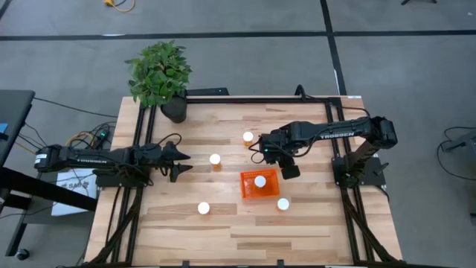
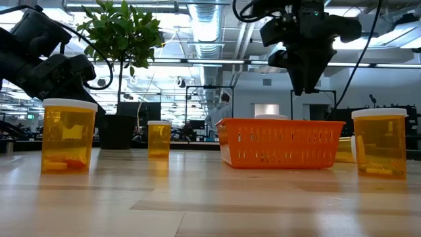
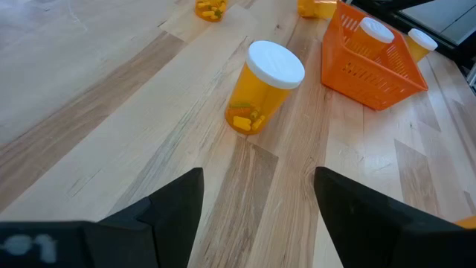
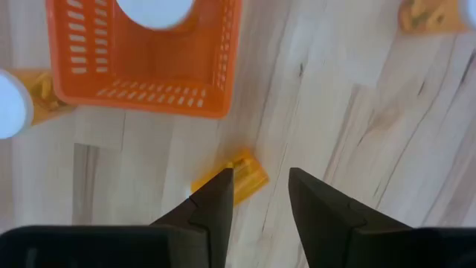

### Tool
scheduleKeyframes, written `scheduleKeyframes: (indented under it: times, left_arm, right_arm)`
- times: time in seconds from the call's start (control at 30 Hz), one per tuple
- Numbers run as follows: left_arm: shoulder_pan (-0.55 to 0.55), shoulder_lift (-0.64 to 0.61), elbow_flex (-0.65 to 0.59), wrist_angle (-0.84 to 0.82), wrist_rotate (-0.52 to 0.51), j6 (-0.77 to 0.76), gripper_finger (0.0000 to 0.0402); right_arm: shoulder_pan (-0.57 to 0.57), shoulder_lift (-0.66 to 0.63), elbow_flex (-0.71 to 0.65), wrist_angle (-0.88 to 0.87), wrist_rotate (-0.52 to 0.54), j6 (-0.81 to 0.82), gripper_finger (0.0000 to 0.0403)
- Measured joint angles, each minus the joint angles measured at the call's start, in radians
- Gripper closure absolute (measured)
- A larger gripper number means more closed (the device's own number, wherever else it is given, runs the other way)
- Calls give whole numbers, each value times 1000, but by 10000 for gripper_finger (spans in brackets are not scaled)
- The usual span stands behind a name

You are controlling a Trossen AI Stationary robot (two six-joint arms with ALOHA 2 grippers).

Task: Pick and place pill bottles into a basket
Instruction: Put the orange pill bottle into the orange bin

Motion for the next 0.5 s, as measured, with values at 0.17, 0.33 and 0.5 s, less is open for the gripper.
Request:
scheduleKeyframes:
  times: [0.17, 0.33, 0.5]
  left_arm:
    - [0, 0, 0, 0, 0, 0, 156]
    - [0, 0, 0, 0, 0, 0, 156]
    - [0, 0, 0, 0, 0, 0, 156]
  right_arm:
    - [-35, 0, 0, -36, -15, 108, 250]
    - [-97, 0, -50, 10, -143, 260, 193]
    - [-162, 0, -127, 42, -150, 412, 144]
